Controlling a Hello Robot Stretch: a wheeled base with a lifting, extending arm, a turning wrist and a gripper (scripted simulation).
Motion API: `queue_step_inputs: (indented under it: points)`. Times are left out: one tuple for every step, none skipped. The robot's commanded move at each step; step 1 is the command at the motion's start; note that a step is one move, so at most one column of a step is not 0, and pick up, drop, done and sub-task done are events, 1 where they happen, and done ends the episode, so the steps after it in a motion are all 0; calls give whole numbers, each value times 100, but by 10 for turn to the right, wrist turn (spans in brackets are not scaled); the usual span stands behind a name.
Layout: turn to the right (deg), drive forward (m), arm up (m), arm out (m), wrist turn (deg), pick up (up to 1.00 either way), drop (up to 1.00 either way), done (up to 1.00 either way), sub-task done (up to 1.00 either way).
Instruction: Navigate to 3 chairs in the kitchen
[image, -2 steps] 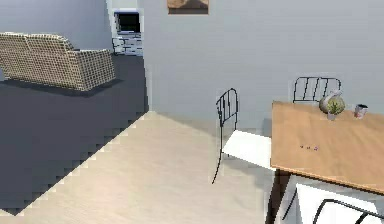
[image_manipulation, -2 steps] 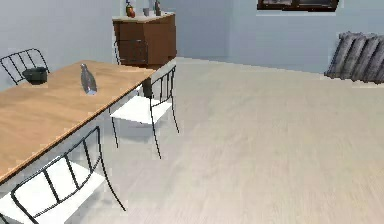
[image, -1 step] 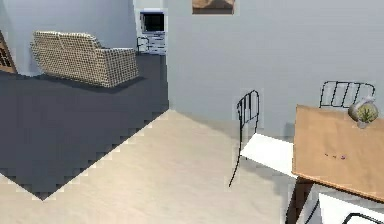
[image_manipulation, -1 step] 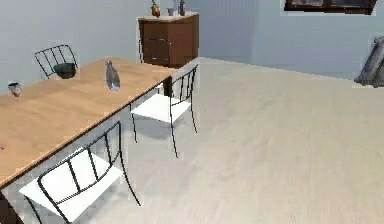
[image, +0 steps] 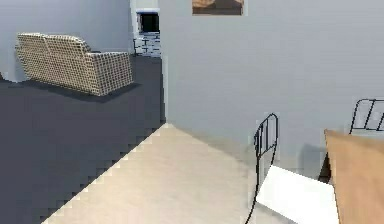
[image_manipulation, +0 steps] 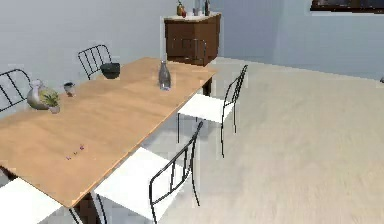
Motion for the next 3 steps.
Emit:
queue_step_inputs:
  points:
    - [330, 0, 0, 0, 0, 0, 0, 0, 0]
    - [0, 0, 0, 0, 0, 0, 0, 0, 100]
    - [450, 0, 0, 0, 0, 0, 0, 0, 0]
